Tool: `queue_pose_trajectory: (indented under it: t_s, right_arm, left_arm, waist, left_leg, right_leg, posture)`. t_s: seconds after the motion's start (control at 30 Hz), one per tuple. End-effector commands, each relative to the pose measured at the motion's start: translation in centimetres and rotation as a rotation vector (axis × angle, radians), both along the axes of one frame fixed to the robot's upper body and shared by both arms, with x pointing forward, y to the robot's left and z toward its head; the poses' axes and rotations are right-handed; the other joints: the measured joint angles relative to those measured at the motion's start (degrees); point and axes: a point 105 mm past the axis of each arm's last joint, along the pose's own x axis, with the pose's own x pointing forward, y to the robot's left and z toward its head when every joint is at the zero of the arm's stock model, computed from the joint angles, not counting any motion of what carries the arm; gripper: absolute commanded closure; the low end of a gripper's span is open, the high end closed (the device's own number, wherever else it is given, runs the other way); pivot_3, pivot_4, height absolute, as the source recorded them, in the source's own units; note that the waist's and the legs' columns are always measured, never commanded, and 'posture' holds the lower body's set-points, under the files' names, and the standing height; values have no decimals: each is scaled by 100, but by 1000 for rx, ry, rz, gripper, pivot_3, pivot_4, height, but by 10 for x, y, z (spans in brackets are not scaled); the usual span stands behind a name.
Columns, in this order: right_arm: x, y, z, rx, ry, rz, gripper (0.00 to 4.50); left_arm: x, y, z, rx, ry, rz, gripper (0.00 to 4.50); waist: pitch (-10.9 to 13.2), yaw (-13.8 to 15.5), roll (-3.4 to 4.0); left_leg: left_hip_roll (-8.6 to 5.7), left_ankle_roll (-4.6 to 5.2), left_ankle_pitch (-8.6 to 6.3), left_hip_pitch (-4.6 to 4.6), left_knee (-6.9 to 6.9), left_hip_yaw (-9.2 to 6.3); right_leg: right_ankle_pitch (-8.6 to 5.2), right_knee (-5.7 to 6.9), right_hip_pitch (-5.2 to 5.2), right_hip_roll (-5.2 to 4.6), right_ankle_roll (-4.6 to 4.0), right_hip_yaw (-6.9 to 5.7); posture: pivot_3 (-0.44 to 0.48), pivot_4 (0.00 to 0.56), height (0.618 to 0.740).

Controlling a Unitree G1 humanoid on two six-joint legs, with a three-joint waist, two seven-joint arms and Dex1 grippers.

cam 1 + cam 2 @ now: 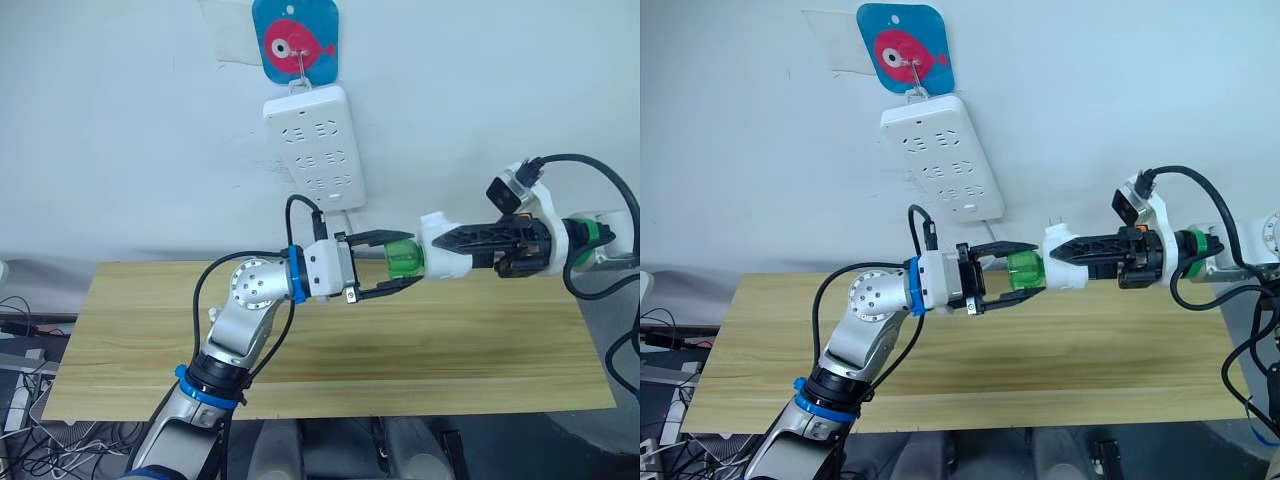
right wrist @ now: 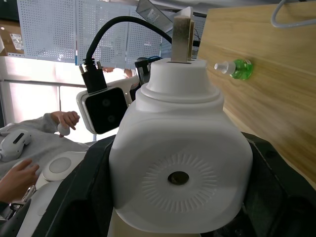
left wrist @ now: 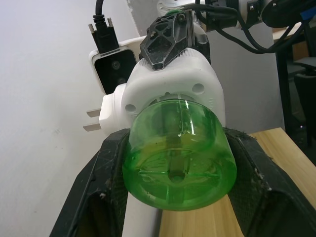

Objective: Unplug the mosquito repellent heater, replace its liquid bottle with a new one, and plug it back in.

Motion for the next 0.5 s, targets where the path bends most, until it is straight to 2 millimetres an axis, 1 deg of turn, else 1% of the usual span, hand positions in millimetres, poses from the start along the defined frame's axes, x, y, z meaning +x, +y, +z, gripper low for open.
queue_pose_trajectory:
  t_s: [0.03, 0.07, 0.1, 0.17, 0.2, 0.23, 0.33, 0.4, 0.47, 0.5]
  right_arm:
    - [-3, -3, 12, 26, -52, -6, 1512]
    - [-3, -3, 12, 24, -60, -8, 1512]
    - [-4, -3, 13, 15, -71, -7, 1512]
    - [-6, -3, 14, 4, -87, -7, 1512]
    - [-6, -3, 15, -4, -94, -7, 1512]
    - [-6, -4, 15, -11, -99, -12, 1512]
    - [-7, -5, 15, -27, -110, -8, 1512]
    - [-11, -4, 15, -34, -115, 14, 1512]
    - [-12, -3, 15, -37, -117, 22, 1512]
    - [-13, -3, 15, -36, -118, 25, 1512]
  left_arm:
    - [-9, -5, 13, -38, 4, -38, 2205]
    - [-6, -5, 16, -60, 87, -37, 2205]
    - [-1, -5, 21, -99, 234, -42, 2205]
    - [2, -6, 25, -128, 471, -65, 2205]
    - [5, -6, 25, -138, 655, -93, 2205]
    - [6, -5, 20, -133, 909, -148, 2205]
    - [-1, 0, 15, -94, 1370, -310, 2205]
    - [6, 5, 18, -165, 1583, -391, 2205]
    - [7, 6, 16, -145, 1661, -411, 2205]
    - [5, 4, 16, -123, 1673, -411, 1855]
  waist:
    - [0, -2, 0]
    - [0, -3, 0]
    - [0, -6, 0]
    - [0, -10, 0]
    - [1, -9, -1]
    - [1, -10, -1]
    - [2, -34, -4]
    - [3, -46, -4]
    - [6, -57, -9]
    - [6, -57, -9]
  left_leg:
    - [0, 0, 0, 0, 0, 0]
    - [0, 0, 0, 0, 1, 0]
    - [0, 1, 0, 0, 1, -1]
    - [0, 2, -1, 0, 3, -4]
    - [0, 2, -1, -1, 6, -8]
    - [0, 2, -1, -2, 9, -15]
    - [0, 4, -2, -2, 25, -28]
    - [-3, 4, -2, -1, 41, -26]
    - [-3, 7, -5, -2, 80, -22]
    - [-4, 9, -6, -2, 79, -21]
  right_leg:
    - [0, 0, 0, 0, 0, 0]
    - [0, 2, 0, 0, 0, 0]
    - [0, 3, 0, 0, 0, 0]
    - [0, 9, -1, -1, 0, 0]
    - [0, 12, -1, -1, 1, -2]
    - [-1, 15, -1, -1, 1, -6]
    - [-3, 28, 0, -1, 5, -13]
    - [-7, 42, 0, 0, 12, -11]
    - [-9, 58, -1, 0, 14, -6]
    - [-9, 66, -3, 0, 14, -4]
  posture:
    - [-150, 264, 740]
    - [-150, 264, 740]
    - [-152, 264, 740]
    - [-152, 264, 740]
    - [-151, 264, 740]
    - [-150, 266, 740]
    - [-150, 264, 740]
    - [-152, 265, 740]
    - [-154, 266, 740]
    - [-154, 266, 740]
